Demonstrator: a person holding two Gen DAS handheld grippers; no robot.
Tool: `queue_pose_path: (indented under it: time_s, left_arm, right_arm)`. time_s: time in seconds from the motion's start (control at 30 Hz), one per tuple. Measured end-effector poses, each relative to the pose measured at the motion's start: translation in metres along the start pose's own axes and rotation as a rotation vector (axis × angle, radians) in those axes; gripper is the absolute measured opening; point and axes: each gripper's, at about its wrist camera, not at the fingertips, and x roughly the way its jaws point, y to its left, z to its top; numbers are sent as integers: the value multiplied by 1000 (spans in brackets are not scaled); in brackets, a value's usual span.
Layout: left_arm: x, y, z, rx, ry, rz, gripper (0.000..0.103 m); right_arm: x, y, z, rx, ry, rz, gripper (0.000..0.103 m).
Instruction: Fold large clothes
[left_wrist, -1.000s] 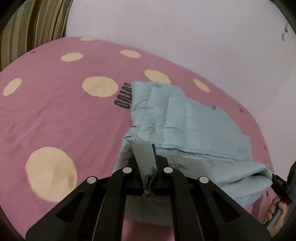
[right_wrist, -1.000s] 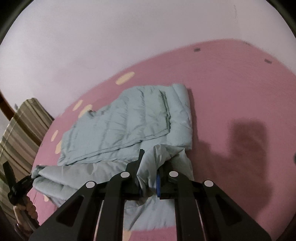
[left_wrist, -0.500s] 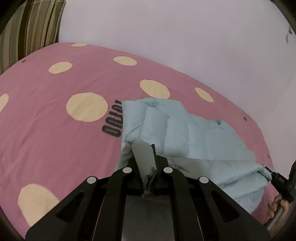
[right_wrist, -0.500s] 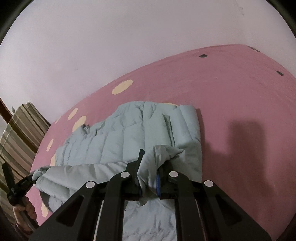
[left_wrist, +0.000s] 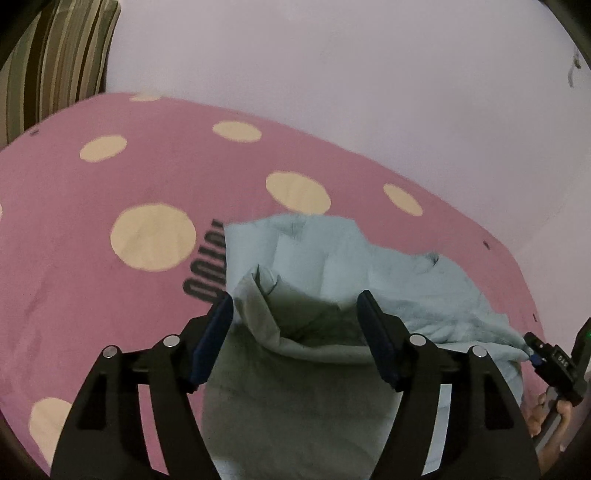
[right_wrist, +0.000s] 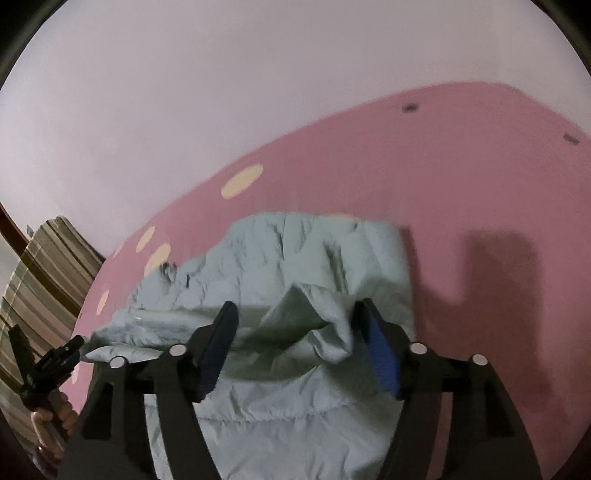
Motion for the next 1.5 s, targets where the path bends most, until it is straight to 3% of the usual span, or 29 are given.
queue_pose_path:
  time_s: [0.2,0.37,0.57,0.67,0.7,0.73,0.77,0.83,0.97,1.27,1.5]
  left_arm:
    - [-10,20,-4,19,-2,23,72]
    - [9,37,-10,37,66,29,72]
    - [45,38,-3,49,150,-30,71]
    - [59,32,-2,86,184,-52,55]
    - [62,29,-3,109,194,-54,43]
    - [65,25,-3,137,201,-51,31]
    - [67,21,-4,159,203,-40,26]
    - [65,14,-7,202,191,-11,12]
    - [50,8,-6,218,142,5,5]
    - [-4,-17,12,280,-15,25,3]
    - [5,-40,57,274,-92,88,3]
  right_arm:
    - [-14,-9,4,-42,1,-18,68]
    - [6,-21,7,-72,58,-26,68]
    - [34,-14,15,-153,91,-16,68]
    - [48,-10,15,-196,124,-26,66]
    - [50,-9,14,-210,127,-36,61]
    - [53,-8,13,-230,127,-60,49]
    - [55,-7,11,-245,132,-76,37]
    - [56,-6,9,-244,130,-68,26]
    - [44,1,3,-268,89,-78,11]
    - [-10,19,10,-300,-57,-75,9]
    - [-8,41,53,-317,-145,-99,9]
